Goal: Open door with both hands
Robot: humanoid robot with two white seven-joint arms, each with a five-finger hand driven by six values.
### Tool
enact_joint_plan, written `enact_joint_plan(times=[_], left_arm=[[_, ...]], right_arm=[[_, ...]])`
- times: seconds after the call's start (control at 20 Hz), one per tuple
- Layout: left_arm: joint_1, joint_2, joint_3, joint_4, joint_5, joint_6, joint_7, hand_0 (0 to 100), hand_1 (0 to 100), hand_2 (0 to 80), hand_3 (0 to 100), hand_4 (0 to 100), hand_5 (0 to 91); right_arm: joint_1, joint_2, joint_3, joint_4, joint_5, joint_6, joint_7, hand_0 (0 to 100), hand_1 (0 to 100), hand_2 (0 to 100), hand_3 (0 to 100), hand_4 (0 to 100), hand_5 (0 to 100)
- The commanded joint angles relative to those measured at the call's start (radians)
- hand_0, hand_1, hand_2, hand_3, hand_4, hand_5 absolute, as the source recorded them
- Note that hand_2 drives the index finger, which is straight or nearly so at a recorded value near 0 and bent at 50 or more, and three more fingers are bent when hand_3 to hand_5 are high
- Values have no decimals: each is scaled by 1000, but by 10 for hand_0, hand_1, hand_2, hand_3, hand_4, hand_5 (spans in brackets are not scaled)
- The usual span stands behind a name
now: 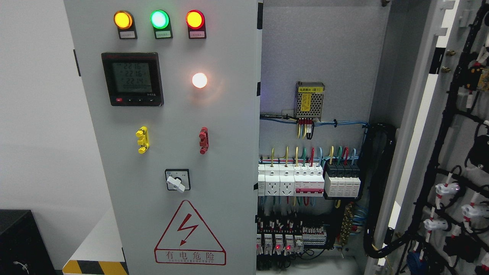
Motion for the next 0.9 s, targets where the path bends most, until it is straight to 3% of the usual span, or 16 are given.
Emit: enact_joint_plan(times=[0.0, 0.15, 0.3, 0.35, 0.5, 0.6, 0.7, 0.85], left_arm=[[-1, -74, 159, 64, -32, -9, 34, 0, 0, 0, 0, 0, 0], [-1, -77, 153, 64, -32, -53, 41, 0, 0, 0, 0, 0, 0], [-1, -80, 130, 66, -30, -82, 39, 0, 0, 0, 0, 0, 0], [-1, -81, 130, 64, -30, -90, 39, 0, 0, 0, 0, 0, 0], [-1, -80, 127, 63, -20, -102, 30, 0, 0, 0, 0, 0, 0], [-1, -81, 127, 61, -18, -102, 30, 0, 0, 0, 0, 0, 0], [-3, -83, 125, 60, -18, -102, 30, 0, 0, 0, 0, 0, 0], [-4, -92, 125, 60, -20, -102, 28, 0, 0, 0, 0, 0, 0]], right_arm=[[79, -7, 20, -930, -1, -7, -1, 0, 0, 0, 0, 0, 0], [209, -22, 60, -1255, -1, -17, -1, 0, 0, 0, 0, 0, 0], [364, -94, 167, -1539, -1, -71, -4, 0, 0, 0, 0, 0, 0], [369, -110, 181, -1555, -1, -114, -6, 0, 0, 0, 0, 0, 0], [297, -122, 183, -1547, -1, -373, -6, 0, 0, 0, 0, 0, 0], [201, -133, 178, -1547, -1, -509, -10, 0, 0, 0, 0, 0, 0], [130, -139, 184, -1547, -1, -550, -12, 0, 0, 0, 0, 0, 0], [18, -142, 183, -1546, 0, -551, -13, 0, 0, 0, 0, 0, 0]])
